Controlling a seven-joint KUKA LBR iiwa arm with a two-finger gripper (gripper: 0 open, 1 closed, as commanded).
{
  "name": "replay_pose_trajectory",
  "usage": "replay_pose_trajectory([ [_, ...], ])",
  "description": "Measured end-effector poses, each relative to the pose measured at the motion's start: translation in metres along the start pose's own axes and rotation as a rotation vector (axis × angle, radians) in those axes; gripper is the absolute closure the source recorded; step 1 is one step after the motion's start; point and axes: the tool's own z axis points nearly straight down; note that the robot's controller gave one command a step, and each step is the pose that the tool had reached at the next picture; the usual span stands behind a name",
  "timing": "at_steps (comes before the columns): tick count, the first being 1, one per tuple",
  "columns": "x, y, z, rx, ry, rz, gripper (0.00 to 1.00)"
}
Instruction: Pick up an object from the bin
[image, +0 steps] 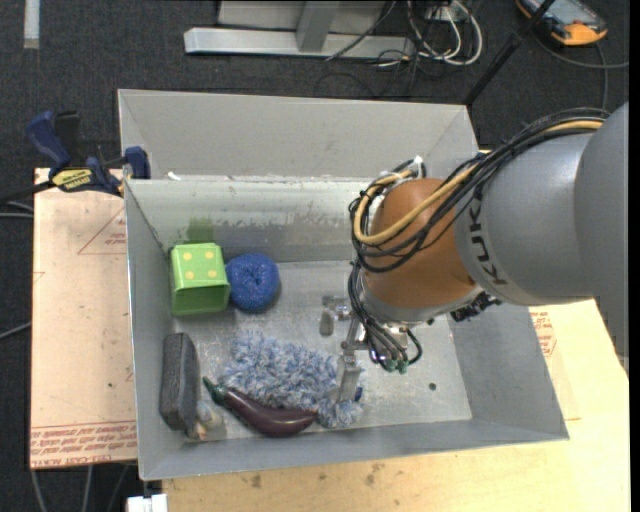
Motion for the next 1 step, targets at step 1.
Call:
replay_pose_trajectory([
  [1,0.0152,0.0016,-0.0089,0.001,0.003,0.339,0.0],
])
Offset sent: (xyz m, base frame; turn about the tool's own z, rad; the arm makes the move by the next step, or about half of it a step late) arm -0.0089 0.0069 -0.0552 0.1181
